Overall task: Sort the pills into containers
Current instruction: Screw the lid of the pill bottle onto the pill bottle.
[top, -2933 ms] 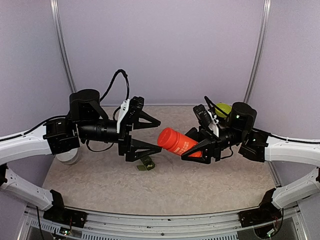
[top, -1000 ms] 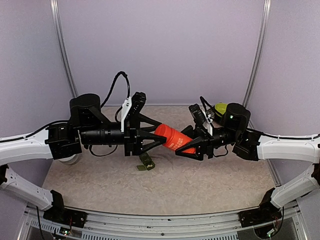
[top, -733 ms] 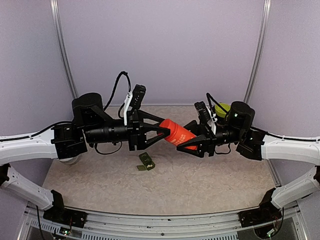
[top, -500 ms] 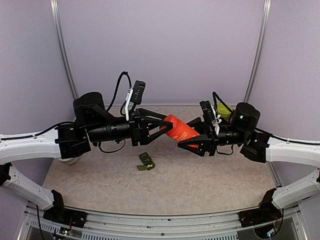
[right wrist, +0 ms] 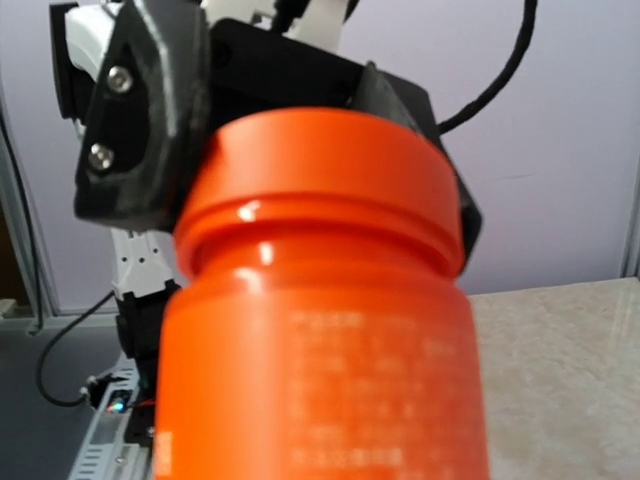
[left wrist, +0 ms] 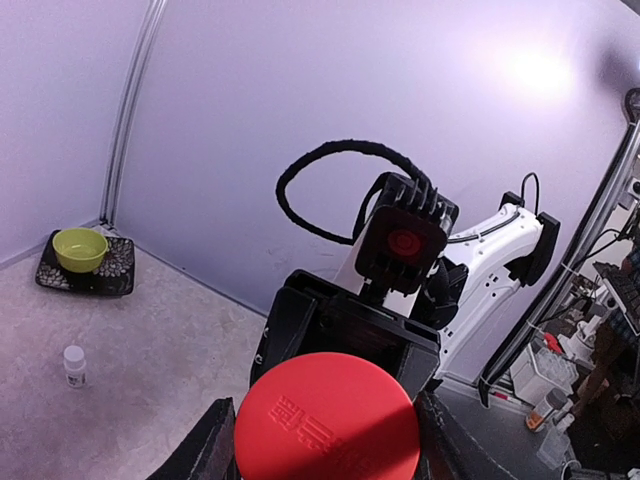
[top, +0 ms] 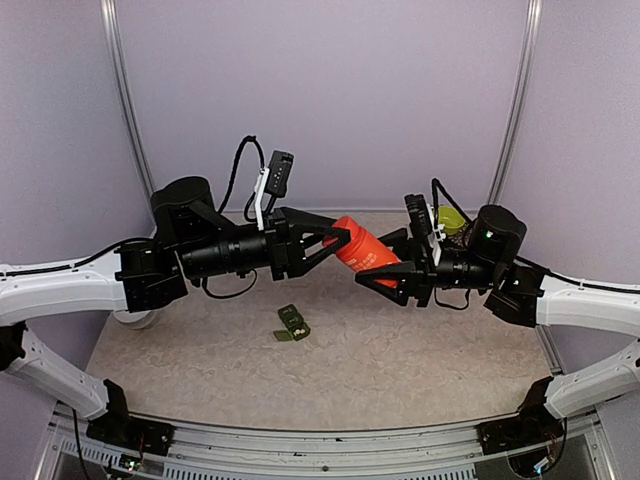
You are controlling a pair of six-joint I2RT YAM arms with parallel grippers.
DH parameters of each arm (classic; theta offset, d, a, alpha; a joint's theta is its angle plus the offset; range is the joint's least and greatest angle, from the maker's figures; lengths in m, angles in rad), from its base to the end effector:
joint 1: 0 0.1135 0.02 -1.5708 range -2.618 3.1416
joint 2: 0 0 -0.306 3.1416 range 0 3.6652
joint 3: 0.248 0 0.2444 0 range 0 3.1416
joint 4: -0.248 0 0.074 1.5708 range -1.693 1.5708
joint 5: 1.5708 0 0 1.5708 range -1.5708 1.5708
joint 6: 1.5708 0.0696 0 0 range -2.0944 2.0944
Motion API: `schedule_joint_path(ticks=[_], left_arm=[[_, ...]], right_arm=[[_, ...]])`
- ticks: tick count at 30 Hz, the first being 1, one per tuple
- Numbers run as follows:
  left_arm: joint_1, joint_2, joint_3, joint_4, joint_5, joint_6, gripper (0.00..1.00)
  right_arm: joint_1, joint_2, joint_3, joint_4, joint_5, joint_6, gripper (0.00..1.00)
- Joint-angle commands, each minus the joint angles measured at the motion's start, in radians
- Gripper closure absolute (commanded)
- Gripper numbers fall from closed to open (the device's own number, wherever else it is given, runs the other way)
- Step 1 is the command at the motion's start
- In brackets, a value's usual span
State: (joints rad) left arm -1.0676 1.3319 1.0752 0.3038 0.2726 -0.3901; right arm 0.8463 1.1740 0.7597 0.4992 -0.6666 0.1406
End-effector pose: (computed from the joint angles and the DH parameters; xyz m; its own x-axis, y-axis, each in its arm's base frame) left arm 0.1441 -0.3006 0.4153 -0.3492 -0.1252 -0.9287 0.9089 0.1959 -0.3681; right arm 0.1474 0.2315 0.3662 -0.0841 0.0712 -0.9939 -0.9949 0.0501 0.0877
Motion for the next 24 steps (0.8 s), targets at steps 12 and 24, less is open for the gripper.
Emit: schedule_joint_path(ticks=[12,24], left_arm=[[-0.07,0.026,-0.038,-0.063,0.32,0.201,0.6],[-0.072,0.039,-0.016,-0.078,0.4,0.259,0.59]], right_arm=[[0.029,0.01,-0.005,0.148,-0.145,0.274,1.0],[0.029,0.09,-0.032,0.412,-0.231,0.564,1.0]])
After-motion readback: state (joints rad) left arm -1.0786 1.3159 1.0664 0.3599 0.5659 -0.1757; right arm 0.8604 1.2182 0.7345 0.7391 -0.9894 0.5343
